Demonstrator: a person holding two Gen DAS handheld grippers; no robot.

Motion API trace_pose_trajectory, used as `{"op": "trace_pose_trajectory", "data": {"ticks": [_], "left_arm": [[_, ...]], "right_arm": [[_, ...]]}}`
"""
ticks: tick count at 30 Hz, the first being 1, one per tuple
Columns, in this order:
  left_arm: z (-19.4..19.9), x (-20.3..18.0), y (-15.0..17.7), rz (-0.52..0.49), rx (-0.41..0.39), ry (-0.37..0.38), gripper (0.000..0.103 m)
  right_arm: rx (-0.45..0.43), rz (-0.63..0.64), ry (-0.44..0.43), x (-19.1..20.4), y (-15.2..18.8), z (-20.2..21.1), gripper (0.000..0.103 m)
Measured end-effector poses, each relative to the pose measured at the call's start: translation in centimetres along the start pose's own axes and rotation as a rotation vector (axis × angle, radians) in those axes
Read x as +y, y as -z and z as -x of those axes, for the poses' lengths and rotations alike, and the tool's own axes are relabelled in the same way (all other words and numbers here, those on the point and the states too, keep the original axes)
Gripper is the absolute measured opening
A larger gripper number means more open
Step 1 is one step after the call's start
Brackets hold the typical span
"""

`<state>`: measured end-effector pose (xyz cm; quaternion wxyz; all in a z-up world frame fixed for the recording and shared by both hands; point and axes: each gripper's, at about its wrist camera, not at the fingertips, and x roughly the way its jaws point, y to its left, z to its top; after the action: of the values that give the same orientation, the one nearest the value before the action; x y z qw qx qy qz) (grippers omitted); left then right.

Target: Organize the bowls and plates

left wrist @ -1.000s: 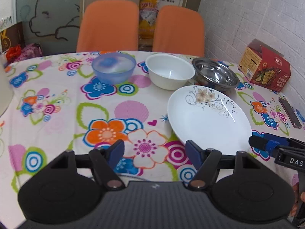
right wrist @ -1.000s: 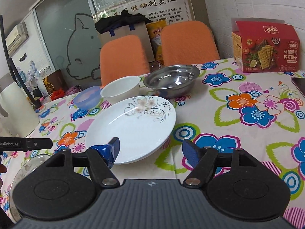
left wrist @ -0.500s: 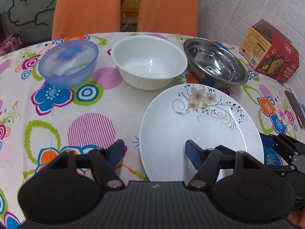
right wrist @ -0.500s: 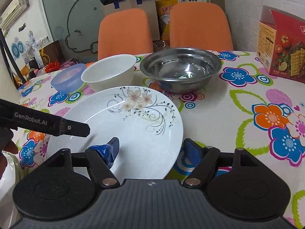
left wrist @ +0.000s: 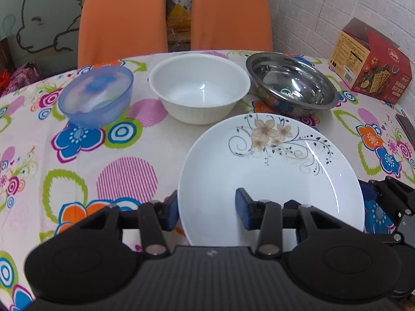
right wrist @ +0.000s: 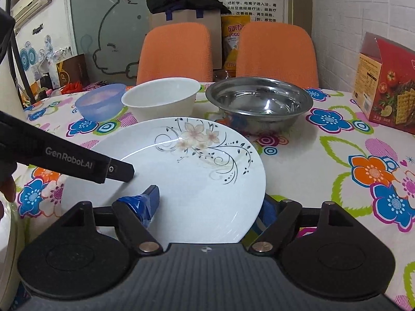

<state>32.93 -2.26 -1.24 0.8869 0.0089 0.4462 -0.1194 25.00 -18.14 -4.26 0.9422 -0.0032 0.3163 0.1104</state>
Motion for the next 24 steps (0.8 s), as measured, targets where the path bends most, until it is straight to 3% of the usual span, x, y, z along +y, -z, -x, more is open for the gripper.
{"op": "trace_pose_trajectory", "data": {"ticks": [5,13,19,24], "left_arm": [[2.2,0.1,0.6,0.015,-0.010,0.014,0.038],[9.3,1.2,2.9,0.030,-0.094,0.011,0.037],[14.7,4.4,6.7,0.040,-0.139,-0.053,0.037],[17.2,7.8,10.6,0.084,-0.148,-0.136,0.037]], "right_arm": [[0.005,0.000,-0.006,0.7,0.2,1.6,0.061],[-0.071,-0.001,-0.015,3.5,-0.3,7.0,0.061],[-0.118,0.032,-0.088,7.8,0.2,10.3,0.062],[-0.100,0.061,-0.167,11.9,1.3,10.5,0.062]]}}
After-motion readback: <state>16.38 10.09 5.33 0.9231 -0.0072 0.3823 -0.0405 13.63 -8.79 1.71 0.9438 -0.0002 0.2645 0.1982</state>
